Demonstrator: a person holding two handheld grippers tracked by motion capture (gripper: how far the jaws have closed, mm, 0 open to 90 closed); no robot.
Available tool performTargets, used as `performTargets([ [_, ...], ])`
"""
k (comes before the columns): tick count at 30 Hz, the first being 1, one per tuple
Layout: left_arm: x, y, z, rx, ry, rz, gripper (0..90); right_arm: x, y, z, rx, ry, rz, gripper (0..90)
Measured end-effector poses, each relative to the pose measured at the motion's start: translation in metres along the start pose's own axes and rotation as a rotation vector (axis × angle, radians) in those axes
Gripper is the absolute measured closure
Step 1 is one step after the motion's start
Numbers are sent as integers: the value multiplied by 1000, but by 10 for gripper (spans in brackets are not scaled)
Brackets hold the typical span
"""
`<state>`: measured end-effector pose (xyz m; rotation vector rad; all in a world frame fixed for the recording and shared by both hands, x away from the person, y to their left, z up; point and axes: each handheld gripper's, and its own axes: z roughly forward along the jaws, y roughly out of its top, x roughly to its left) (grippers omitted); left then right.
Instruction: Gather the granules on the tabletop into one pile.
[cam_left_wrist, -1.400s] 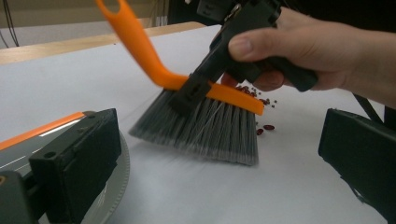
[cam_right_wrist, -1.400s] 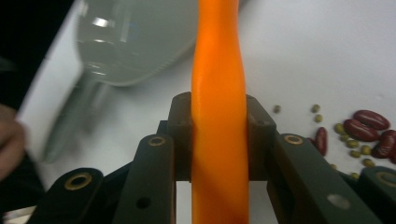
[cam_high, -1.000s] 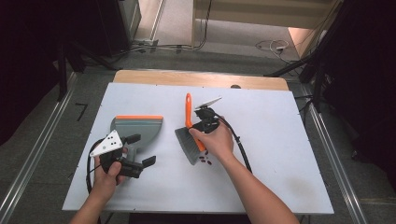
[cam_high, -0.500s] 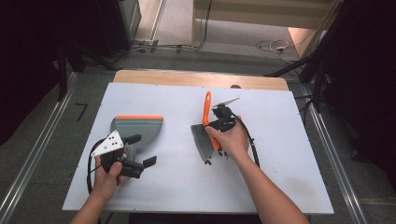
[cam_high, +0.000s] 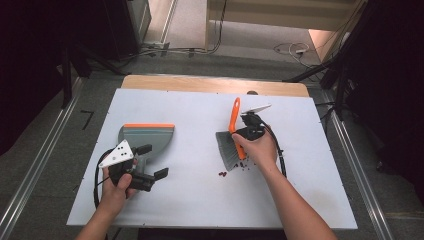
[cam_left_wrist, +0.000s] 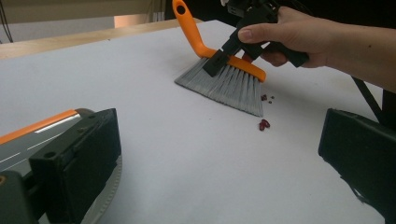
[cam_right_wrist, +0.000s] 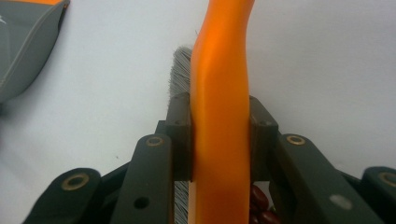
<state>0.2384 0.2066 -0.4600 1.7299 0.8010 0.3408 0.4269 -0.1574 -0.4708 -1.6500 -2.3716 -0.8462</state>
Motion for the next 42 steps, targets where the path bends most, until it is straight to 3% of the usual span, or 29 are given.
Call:
performTargets([
  [2, 0, 0, 0, -2, -1, -1, 0, -2, 0, -1, -2, 1, 4, 672],
  [3, 0, 0, 0, -2, 0, -2, 0, -5, -1, -3, -10, 31, 12, 673],
  [4, 0, 0, 0, -1, 2, 0, 0, -5, -1, -3, -10, 31, 12, 673],
  [7, 1, 0, 1, 1, 1, 2, 0, 0, -1, -10, -38, 94, -38, 679],
  [8, 1, 0, 2, 1, 1, 1, 0, 0, -1, -10, -38, 94, -38, 679],
  [11, 1, -1, 2, 0, 0, -2, 0, 11, 1, -20, -52, 92, -116, 682],
  [12, 1, -1, 2, 0, 1, -3, 0, 15, 3, -23, -42, 122, -151, 682],
  [13, 1, -1, 2, -1, 0, -4, 0, 27, 4, -31, -10, 128, -249, 682],
  [14, 1, -1, 2, 0, 1, -3, 0, 27, 4, -31, -10, 128, -249, 682],
  [18, 1, -1, 1, 0, 3, -6, 0, 50, -3, -45, 55, 58, -498, 682],
  [23, 2, -1, 1, -2, 4, -7, 0, 55, -31, -54, 158, 70, -708, 682],
  [24, 2, -1, 1, -2, 5, -7, 0, 55, -31, -54, 158, 70, -708, 682],
  [26, 3, 0, 0, -2, 9, -8, 0, 55, -42, -55, 175, 72, -755, 682],
  [30, 3, 0, 1, -4, 11, -11, 0, 53, -59, -52, 211, 126, -845, 682],
  [32, 3, 0, 2, -1, 11, -10, 0, 54, -64, -48, 234, 157, -851, 682],
  [35, 2, 0, 2, 3, 10, -8, 0, 57, -67, -37, 268, 158, -867, 684],
  [42, 2, -1, 2, 3, 8, -7, 0, 44, -48, -23, 254, 152, -878, 677],
])
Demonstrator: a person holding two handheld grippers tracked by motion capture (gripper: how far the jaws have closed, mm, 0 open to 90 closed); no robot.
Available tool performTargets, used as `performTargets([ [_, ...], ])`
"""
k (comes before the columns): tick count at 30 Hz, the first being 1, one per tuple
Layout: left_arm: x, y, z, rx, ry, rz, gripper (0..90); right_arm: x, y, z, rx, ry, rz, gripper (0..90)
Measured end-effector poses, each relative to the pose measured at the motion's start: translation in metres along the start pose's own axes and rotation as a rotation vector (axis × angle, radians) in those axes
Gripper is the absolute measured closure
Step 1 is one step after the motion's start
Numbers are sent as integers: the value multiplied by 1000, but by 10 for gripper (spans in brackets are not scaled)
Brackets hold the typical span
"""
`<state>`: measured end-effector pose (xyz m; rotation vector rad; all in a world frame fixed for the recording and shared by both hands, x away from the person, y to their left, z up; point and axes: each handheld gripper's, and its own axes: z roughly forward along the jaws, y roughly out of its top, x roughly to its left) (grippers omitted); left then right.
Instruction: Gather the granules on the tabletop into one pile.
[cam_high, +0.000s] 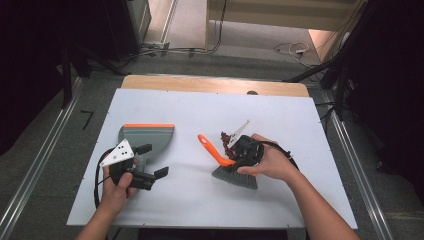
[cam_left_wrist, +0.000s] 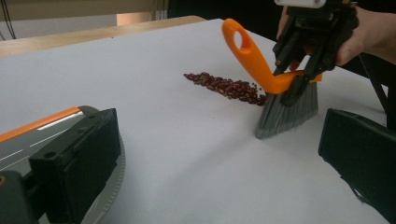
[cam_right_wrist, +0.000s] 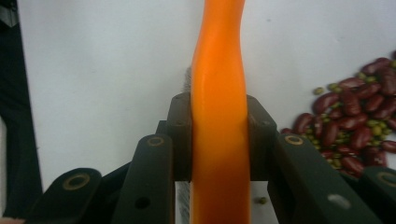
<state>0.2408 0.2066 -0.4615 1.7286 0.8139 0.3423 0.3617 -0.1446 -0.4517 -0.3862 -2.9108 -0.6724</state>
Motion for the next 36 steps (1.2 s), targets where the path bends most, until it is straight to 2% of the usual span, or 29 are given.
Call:
performTargets([
  [1, 0, 0, 0, -1, -1, -1, 0, -3, 0, 0, 3, 7, 11, 676],
  [5, 0, 0, -1, -2, -1, 2, 0, -15, 1, 0, -6, 1, 5, 673],
  [11, -1, 0, 0, -1, -2, 0, 0, -28, 6, -1, -9, -29, 12, 671],
  [12, -1, 0, 0, -1, -2, 0, 0, -32, 6, -1, -11, -36, -6, 670],
  [13, -1, 0, -1, -1, -2, -1, 0, -32, 7, -1, -10, -41, 12, 670],
  [14, -1, 0, -1, -1, -2, -1, 0, -34, 8, -1, -16, -42, 1, 670],
  [16, -1, 0, 0, -3, -4, -1, 0, -37, 9, -2, -20, -57, 15, 669],
  [21, -1, 0, 0, -1, -6, 4, 0, -47, 7, -3, -41, -66, 12, 667],
  [23, -1, 0, 0, -1, -6, 4, 0, -49, 7, -4, -44, -68, 31, 667],
  [36, -1, 0, 0, -3, -6, 5, 0, -63, 12, -4, -66, -103, 11, 665],
])
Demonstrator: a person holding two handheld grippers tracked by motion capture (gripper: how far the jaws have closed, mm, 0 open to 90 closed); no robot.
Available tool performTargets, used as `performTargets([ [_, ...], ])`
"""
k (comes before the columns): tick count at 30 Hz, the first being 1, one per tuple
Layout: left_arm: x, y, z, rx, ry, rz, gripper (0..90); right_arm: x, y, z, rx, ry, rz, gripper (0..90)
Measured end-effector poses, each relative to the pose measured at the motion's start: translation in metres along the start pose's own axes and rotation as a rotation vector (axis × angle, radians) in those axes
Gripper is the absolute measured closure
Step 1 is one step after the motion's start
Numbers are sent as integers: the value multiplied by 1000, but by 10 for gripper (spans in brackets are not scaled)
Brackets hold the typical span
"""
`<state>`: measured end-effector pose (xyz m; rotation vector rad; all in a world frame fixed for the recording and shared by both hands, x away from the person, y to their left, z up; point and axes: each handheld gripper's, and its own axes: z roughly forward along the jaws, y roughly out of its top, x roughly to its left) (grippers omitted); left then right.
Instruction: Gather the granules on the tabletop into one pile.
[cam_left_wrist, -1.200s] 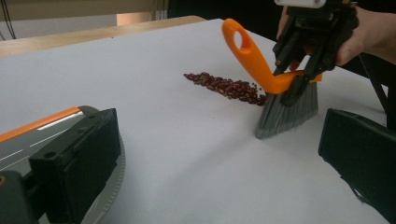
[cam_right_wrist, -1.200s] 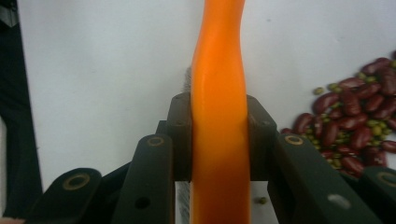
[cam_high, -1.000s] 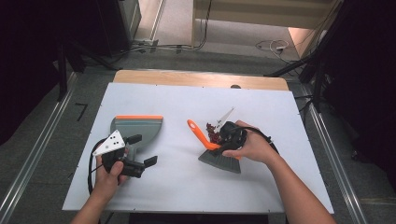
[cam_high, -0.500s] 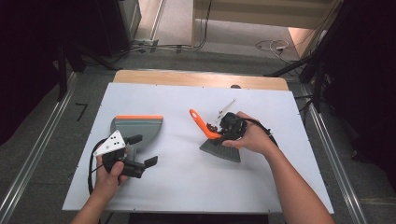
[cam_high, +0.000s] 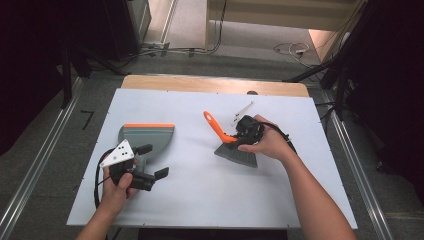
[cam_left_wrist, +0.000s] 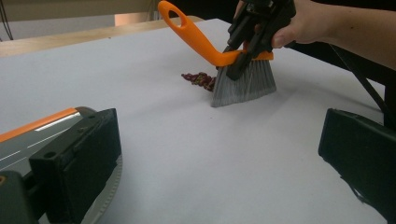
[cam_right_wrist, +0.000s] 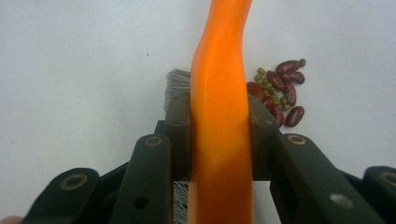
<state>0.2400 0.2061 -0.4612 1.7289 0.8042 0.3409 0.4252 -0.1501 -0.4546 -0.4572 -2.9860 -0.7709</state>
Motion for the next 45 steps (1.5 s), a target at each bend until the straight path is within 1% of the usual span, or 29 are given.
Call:
performTargets([
  [2, 0, 0, 0, 1, 1, -1, 0, -1, 1, 0, -4, -2, -2, 666],
  [3, 0, 0, 0, 1, 0, -2, 0, -3, 2, 1, -11, -4, -16, 666],
  [4, 0, 0, 0, 0, 0, -2, 0, -4, 2, 0, -10, -15, -7, 666],
  [5, 0, 0, 0, 1, 0, -1, 0, -4, 3, 1, -6, -9, 2, 666],
  [7, 0, 0, 1, 2, -2, -2, 0, -7, 3, 1, -10, -13, -1, 666],
  [9, 0, 0, 1, 2, -3, -3, 0, -9, 4, 2, -10, -6, 2, 666],
  [10, 0, 0, 1, 3, -2, -2, 0, -10, 5, 2, -16, -4, -5, 665],
  [11, 0, 0, 1, 2, -2, -2, 0, -10, 5, 2, -11, -1, 1, 666],
  [12, 0, 0, 0, 2, -1, -1, 0, -12, 5, 3, -21, -4, -10, 666],
  [13, 0, 0, 0, 3, 0, -1, 0, -12, 6, 2, -16, -3, -5, 665],
  [15, 0, 0, 0, 3, 0, -2, 0, -14, 6, 2, -19, -8, -19, 665],
  [16, 0, 0, 0, 3, -1, -2, 0, -14, 7, 2, -21, -12, -15, 665],
  [17, 0, 0, 0, 4, -1, -2, 0, -15, 7, 3, -29, -16, -25, 665],
  [18, 0, 0, 1, 5, -2, -3, 0, -15, 8, 3, -26, -13, -24, 665],
  [21, 0, 0, 1, 6, -1, -1, 0, -17, 9, 4, -32, -16, -45, 665],
  [22, 0, 0, 1, 5, -3, -2, 0, -17, 9, 4, -33, -14, -41, 665],
  [24, 0, 0, 1, 5, -3, -2, 0, -20, 9, 5, -37, -4, -50, 664],
  [25, 0, -1, 1, 5, -3, -2, 0, -19, 9, 4, -35, -5, -38, 665],
  [26, 0, 0, 1, 6, -2, -2, 0, -20, 9, 4, -35, -9, -30, 665],
  [27, 0, 0, 1, 5, -2, -2, 0, -21, 9, 4, -43, -14, -36, 665],
  [29, 0, 0, 1, 5, -2, -5, 0, -22, 9, 4, -46, -12, -29, 666],
  [33, 1, 0, 0, 6, -1, -4, 0, -25, 8, 3, -66, -27, -42, 666],
  [39, 1, -1, 0, 5, -2, -4, 0, -29, 7, 2, -94, -54, -40, 666],
  [41, 1, -1, 0, 7, -2, -3, 0, -30, 6, 2, -101, -50, -47, 665],
  [45, 0, -1, 1, 6, -3, -5, 0, -30, 6, 2, -114, -57, -68, 665],
])
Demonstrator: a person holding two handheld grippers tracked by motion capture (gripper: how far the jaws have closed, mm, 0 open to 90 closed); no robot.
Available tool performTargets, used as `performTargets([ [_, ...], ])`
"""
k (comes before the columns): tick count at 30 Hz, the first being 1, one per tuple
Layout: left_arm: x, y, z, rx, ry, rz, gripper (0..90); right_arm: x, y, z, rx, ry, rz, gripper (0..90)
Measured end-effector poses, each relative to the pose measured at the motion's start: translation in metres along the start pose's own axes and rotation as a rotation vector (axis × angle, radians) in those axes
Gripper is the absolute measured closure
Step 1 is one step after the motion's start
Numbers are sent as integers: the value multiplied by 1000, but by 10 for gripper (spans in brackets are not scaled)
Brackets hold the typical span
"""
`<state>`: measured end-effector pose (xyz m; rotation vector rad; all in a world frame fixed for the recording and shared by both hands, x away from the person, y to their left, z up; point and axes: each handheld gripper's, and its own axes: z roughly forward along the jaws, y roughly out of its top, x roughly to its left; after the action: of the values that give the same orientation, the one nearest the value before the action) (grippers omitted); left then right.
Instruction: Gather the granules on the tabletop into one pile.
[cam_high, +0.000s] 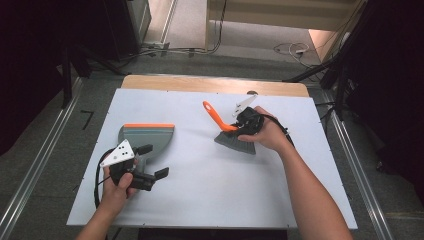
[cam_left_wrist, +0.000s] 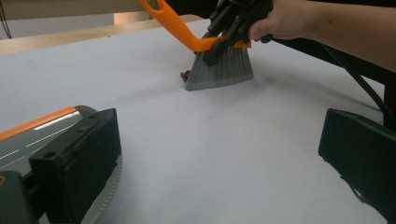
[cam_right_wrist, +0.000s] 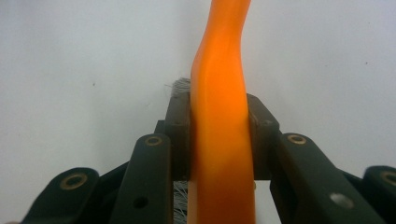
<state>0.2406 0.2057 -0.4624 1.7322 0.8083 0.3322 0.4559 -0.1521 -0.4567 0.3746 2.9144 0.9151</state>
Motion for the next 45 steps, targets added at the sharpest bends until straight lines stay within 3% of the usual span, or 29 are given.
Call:
performTargets([
  [7, 0, 0, 1, 4, 1, 2, 0, -1, -1, -1, -11, -1, 6, 667],
  [11, 0, 0, 0, 3, 2, 1, 0, 3, 0, -4, -2, 31, 39, 674],
  [13, 1, 0, 0, 3, 2, 3, 0, 7, 2, -7, 14, 32, 68, 676],
  [17, 0, 0, 1, 5, 1, 2, 0, 12, 7, -17, -2, 20, 74, 677],
  [21, 0, 0, 0, 1, 2, 1, 0, 18, 10, -36, -52, -68, 131, 678],
  [25, 0, 0, 1, 3, 0, 2, 0, 22, 2, -53, -78, -141, 298, 679],
  [26, 0, 0, 1, 5, 0, 4, 0, 23, 0, -55, -85, -175, 309, 679],
  [28, -1, 0, 1, 8, -1, 6, 0, 25, -9, -61, -75, -286, 349, 679],
  [34, -2, 0, 3, 7, -2, 3, 0, 28, -32, -59, -31, -495, 499, 679],
  [36, -2, 0, 4, 12, -2, 6, 0, 29, -36, -53, -5, -554, 524, 680],
  [40, -2, 0, 4, 15, -1, 8, 0, 33, -36, -36, 23, -608, 534, 680],
  [45, -1, 0, 3, 8, -2, 5, 0, 40, -26, -24, 14, -611, 523, 683],
])
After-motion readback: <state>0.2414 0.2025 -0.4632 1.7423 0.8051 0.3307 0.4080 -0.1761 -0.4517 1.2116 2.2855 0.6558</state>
